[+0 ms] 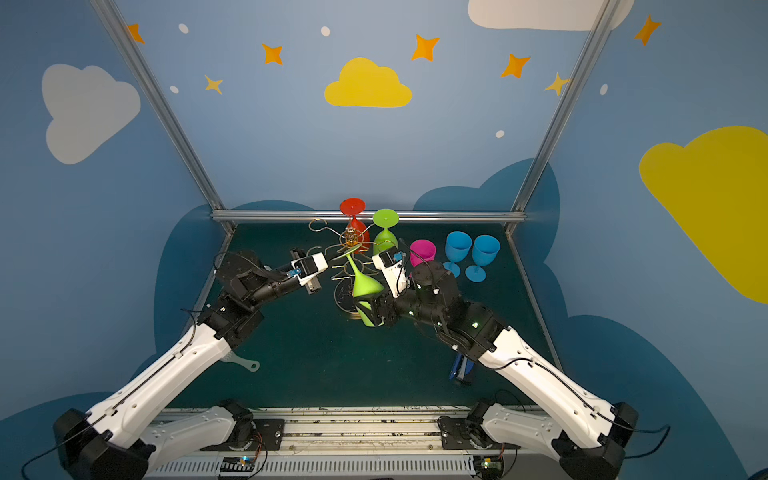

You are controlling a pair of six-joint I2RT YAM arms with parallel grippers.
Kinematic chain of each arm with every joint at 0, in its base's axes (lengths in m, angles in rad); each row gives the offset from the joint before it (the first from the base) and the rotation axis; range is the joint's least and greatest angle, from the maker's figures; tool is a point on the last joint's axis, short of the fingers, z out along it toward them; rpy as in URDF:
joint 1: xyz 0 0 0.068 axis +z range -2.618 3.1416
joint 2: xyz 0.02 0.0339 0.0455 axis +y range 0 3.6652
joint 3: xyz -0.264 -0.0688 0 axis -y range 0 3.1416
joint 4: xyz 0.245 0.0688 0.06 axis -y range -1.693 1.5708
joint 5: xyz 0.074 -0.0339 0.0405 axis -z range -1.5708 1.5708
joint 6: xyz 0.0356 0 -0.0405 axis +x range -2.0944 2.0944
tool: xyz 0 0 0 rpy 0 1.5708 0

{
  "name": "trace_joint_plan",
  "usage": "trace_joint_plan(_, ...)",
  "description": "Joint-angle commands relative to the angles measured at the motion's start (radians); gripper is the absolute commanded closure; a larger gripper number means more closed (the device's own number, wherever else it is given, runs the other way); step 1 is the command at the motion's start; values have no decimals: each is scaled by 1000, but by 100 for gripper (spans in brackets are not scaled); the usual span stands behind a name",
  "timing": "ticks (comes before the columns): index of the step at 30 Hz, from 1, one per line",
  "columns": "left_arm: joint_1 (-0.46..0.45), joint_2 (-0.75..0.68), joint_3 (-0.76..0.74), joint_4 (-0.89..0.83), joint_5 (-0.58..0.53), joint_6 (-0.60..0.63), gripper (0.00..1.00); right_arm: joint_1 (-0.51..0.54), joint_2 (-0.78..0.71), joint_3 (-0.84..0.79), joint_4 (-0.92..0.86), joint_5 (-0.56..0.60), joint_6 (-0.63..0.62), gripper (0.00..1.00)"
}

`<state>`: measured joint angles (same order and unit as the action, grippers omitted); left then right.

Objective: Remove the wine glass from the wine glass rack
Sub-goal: 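Open the left gripper to release the green glass foot to the right gripper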

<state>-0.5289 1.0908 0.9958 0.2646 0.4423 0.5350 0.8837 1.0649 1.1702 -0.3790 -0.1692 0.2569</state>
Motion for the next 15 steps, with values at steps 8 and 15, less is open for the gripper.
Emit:
trace_joint_plan(8,-6,-101,-70,47,-158,-411,97,-86,-196,-154,227,-45,17,20)
trace_joint_plan(15,-6,-147,-150,89,-202,-478,97,-132,-334,-224,245,-49,13,20)
